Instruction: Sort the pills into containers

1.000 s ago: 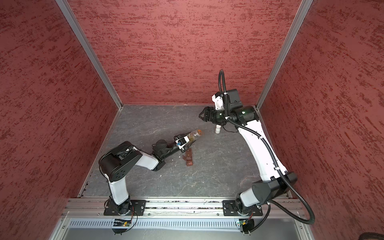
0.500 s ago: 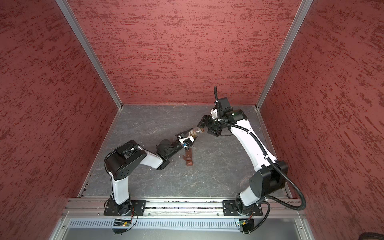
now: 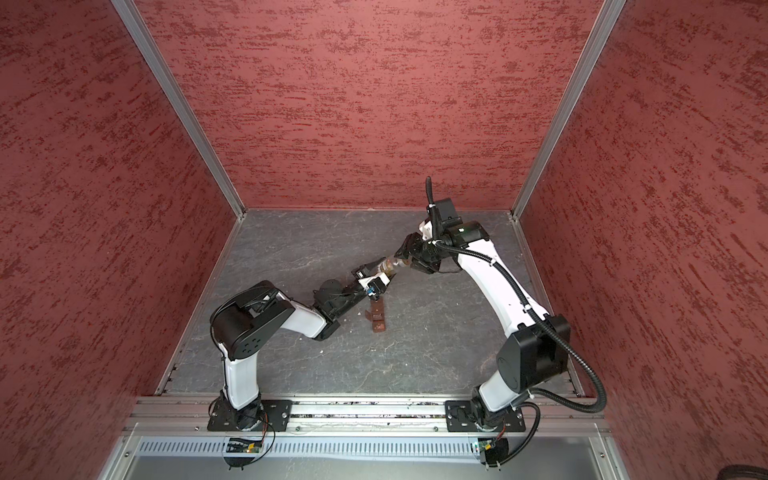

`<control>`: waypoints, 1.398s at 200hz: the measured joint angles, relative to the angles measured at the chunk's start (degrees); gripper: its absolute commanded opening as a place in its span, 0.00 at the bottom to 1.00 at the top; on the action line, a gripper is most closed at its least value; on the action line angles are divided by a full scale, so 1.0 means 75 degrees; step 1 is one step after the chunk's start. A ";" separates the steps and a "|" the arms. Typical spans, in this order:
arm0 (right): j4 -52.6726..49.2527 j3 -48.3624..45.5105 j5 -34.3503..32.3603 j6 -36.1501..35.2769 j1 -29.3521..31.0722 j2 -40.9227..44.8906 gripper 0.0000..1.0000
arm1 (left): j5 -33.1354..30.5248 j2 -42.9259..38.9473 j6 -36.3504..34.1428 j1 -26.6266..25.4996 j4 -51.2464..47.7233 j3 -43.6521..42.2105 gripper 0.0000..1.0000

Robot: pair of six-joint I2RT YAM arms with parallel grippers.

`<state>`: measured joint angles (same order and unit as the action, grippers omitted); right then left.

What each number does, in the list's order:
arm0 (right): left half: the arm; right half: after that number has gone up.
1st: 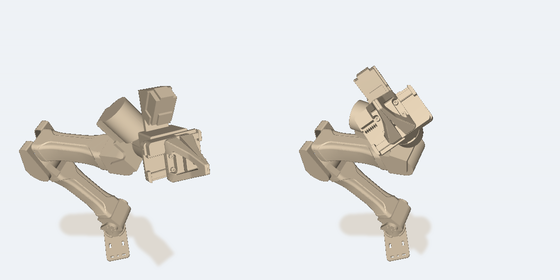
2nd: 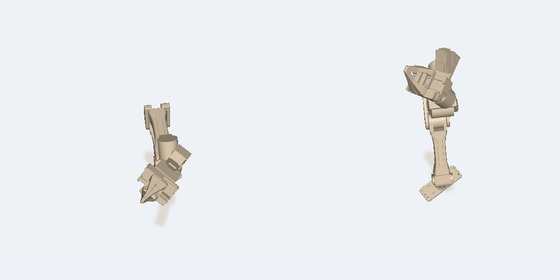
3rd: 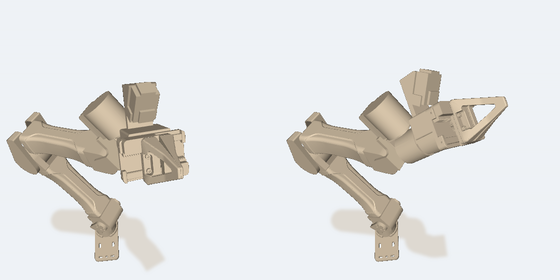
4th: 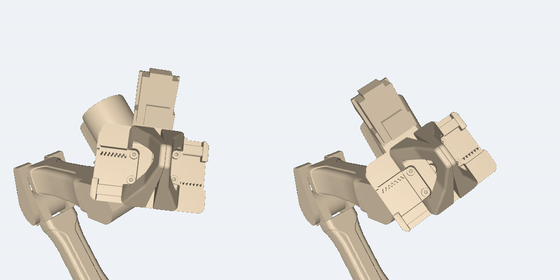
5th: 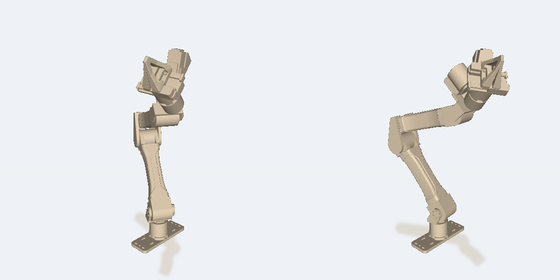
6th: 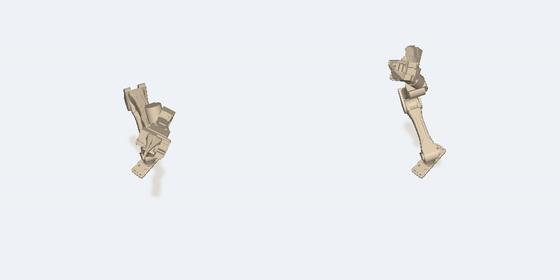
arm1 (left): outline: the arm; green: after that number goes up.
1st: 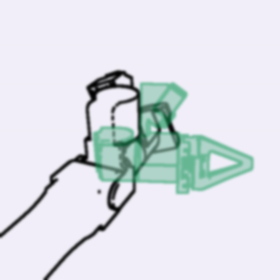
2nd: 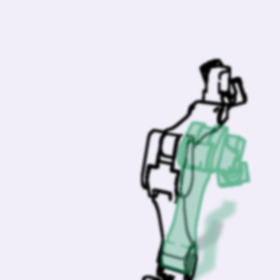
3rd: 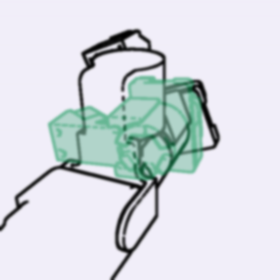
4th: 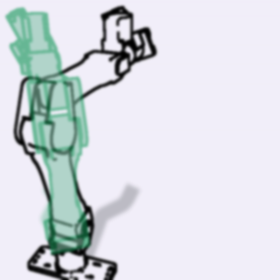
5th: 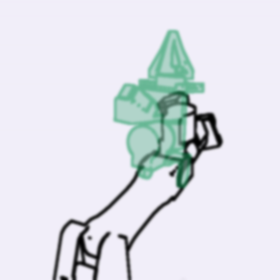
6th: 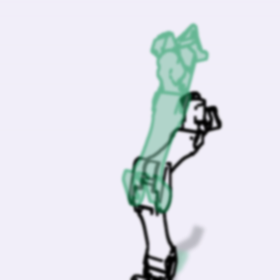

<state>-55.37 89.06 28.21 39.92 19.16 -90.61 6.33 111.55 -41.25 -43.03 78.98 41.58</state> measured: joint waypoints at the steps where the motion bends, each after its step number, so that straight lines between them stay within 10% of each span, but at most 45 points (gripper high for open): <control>1: 0.0003 0.0000 0.0003 -0.0006 0.0000 -0.0003 0.51 | 0.0000 0.0000 0.0003 0.0000 0.0000 0.0000 0.00; 83: -0.0009 -0.0026 0.0286 -0.0501 0.0006 -0.0017 0.25 | 0.0361 -0.0105 0.0414 0.0105 -0.0026 -0.0122 0.00; 191: -0.0953 0.0323 0.0090 -0.5415 0.0953 0.0708 0.34 | 0.3756 -0.2049 0.3101 0.0968 -0.1591 -0.0787 0.00; 279: -0.1361 0.0434 -0.0452 -0.6298 0.1099 0.0729 0.64 | 0.4016 -0.2060 0.3468 0.1067 -0.1524 -0.0868 0.00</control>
<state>-65.58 92.31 24.82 -7.31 27.40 -85.14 36.45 96.09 -15.25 -35.03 67.55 35.07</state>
